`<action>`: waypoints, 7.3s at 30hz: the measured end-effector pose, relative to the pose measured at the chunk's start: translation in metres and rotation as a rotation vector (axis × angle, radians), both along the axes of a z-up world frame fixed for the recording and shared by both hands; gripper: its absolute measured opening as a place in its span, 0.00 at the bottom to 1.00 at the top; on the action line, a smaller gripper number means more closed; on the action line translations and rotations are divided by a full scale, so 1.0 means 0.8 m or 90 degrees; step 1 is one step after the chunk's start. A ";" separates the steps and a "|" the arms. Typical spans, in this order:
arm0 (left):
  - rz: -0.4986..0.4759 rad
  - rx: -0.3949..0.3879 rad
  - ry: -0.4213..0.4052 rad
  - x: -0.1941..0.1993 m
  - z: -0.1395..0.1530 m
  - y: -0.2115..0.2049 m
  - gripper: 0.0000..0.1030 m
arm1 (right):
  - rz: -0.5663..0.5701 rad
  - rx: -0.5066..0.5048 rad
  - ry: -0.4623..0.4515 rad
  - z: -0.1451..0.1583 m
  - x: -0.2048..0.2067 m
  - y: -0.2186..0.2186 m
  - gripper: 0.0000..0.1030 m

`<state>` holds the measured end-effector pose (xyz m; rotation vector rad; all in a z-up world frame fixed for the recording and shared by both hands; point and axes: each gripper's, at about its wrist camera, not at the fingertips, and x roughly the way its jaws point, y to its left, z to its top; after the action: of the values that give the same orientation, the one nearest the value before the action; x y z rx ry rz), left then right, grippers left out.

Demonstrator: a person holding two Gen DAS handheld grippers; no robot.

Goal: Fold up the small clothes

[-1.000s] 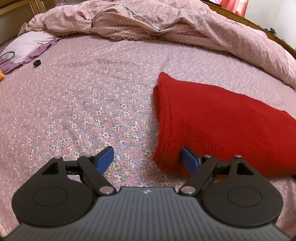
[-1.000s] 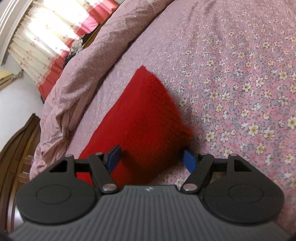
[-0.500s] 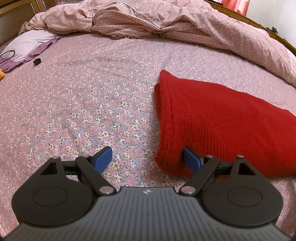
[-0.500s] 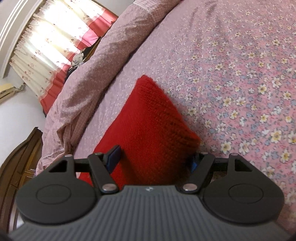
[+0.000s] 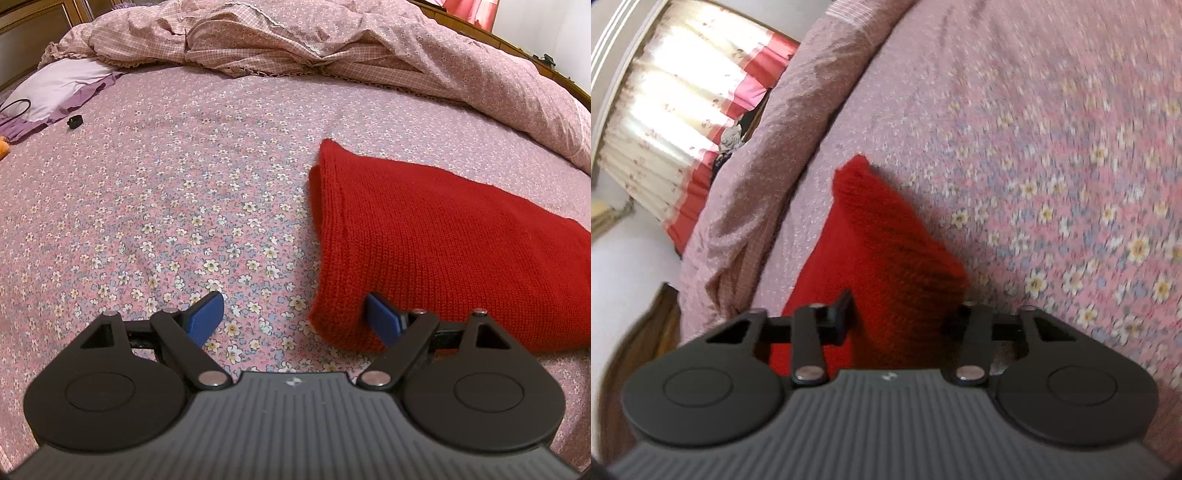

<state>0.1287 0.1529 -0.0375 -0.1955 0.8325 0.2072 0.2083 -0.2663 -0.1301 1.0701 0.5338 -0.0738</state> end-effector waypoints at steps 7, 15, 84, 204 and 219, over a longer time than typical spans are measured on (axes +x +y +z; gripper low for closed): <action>0.003 0.002 0.003 0.000 0.000 -0.002 0.85 | 0.004 0.093 0.006 -0.008 -0.007 -0.006 0.40; 0.004 0.006 0.004 0.001 0.000 -0.003 0.85 | 0.005 0.079 -0.009 -0.010 0.002 -0.001 0.41; 0.117 -0.012 -0.027 -0.046 0.015 0.105 0.85 | 0.416 -0.448 -0.290 0.164 -0.010 0.300 0.29; -0.013 -0.208 -0.047 0.044 0.003 0.083 0.83 | 0.672 -0.089 -0.057 0.054 0.111 0.228 0.96; 0.000 -0.215 -0.061 0.034 0.008 0.086 0.83 | 0.629 -0.028 -0.117 0.087 0.090 0.238 0.62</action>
<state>0.1558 0.2214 -0.0311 -0.5176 0.7679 0.0547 0.2805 -0.0757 -0.0604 0.6664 0.8341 0.8663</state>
